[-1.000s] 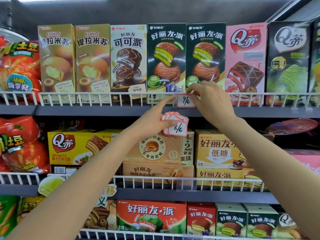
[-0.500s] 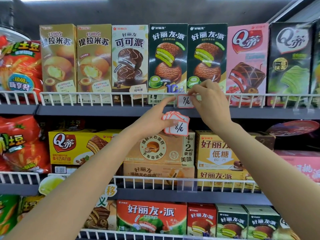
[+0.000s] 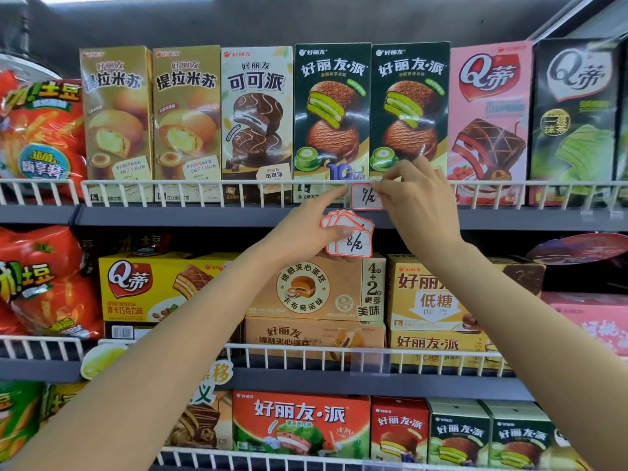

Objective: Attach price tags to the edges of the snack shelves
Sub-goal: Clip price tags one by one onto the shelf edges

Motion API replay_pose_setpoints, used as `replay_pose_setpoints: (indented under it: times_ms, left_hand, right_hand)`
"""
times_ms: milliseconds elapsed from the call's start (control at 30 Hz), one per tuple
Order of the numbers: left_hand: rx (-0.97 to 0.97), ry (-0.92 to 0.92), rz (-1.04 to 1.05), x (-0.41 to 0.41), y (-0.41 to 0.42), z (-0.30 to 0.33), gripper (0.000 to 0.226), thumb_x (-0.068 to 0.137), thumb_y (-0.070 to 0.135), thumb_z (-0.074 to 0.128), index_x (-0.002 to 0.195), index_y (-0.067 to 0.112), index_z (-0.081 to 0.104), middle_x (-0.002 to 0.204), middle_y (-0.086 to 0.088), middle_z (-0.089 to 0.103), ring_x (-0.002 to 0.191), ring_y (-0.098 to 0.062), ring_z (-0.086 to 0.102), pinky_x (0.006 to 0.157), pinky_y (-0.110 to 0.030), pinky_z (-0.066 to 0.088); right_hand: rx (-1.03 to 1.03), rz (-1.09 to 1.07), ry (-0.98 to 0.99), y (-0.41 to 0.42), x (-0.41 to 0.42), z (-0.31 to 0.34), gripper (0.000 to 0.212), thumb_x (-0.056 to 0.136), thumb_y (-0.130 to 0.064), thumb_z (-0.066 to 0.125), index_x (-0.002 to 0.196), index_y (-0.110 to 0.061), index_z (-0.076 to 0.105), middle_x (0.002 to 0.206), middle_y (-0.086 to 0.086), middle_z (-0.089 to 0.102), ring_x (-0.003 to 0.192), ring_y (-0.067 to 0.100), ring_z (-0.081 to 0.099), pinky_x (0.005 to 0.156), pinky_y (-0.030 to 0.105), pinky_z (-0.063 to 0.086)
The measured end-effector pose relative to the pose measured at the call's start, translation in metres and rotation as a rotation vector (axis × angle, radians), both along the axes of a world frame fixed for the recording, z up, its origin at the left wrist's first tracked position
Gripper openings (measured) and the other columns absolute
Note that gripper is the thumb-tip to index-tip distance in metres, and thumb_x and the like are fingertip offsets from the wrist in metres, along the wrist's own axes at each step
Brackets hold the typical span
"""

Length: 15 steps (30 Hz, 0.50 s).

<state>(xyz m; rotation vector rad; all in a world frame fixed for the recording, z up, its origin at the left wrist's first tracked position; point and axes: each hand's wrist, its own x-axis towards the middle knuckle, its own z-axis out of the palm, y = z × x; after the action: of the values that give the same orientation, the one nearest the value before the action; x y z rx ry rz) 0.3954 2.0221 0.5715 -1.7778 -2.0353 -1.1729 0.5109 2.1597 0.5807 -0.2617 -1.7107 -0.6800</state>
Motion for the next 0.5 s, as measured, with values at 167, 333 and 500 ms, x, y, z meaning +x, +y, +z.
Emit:
replay_pose_setpoints:
  times_ms: [167,333,500]
  left_hand:
    - [0.007,0.039,0.012,0.006,0.0,0.002,0.065,0.091,0.02,0.058,0.147,0.021,0.026,0.146,0.003,0.042,0.133,-0.012,0.041,0.106,-0.021,0.03]
    - [0.032,-0.052,-0.016,0.011,0.001,0.004,0.056,0.092,0.017,0.057,0.143,0.02,0.036,0.125,-0.003,0.063,0.109,-0.014,0.062,0.1,-0.035,0.046]
    - [0.131,-0.279,-0.076,0.021,-0.003,0.005,0.042,0.092,0.011,0.054,0.134,0.015,0.046,0.108,-0.01,0.067,0.087,-0.024,0.071,0.079,-0.043,0.059]
  right_hand:
    - [0.045,-0.046,-0.002,0.002,0.001,-0.007,0.028,0.065,0.0,0.079,0.091,-0.01,0.073,0.087,0.008,0.065,0.077,0.029,0.056,0.059,0.031,0.038]
    - [0.008,-0.041,-0.037,0.007,0.003,-0.01,0.04,0.066,0.001,0.077,0.103,-0.011,0.069,0.094,0.011,0.062,0.084,0.031,0.056,0.061,0.036,0.043]
    - [-0.066,0.007,-0.096,0.005,0.007,-0.012,0.043,0.073,0.002,0.07,0.114,-0.009,0.064,0.101,0.012,0.06,0.09,0.031,0.055,0.061,0.037,0.049]
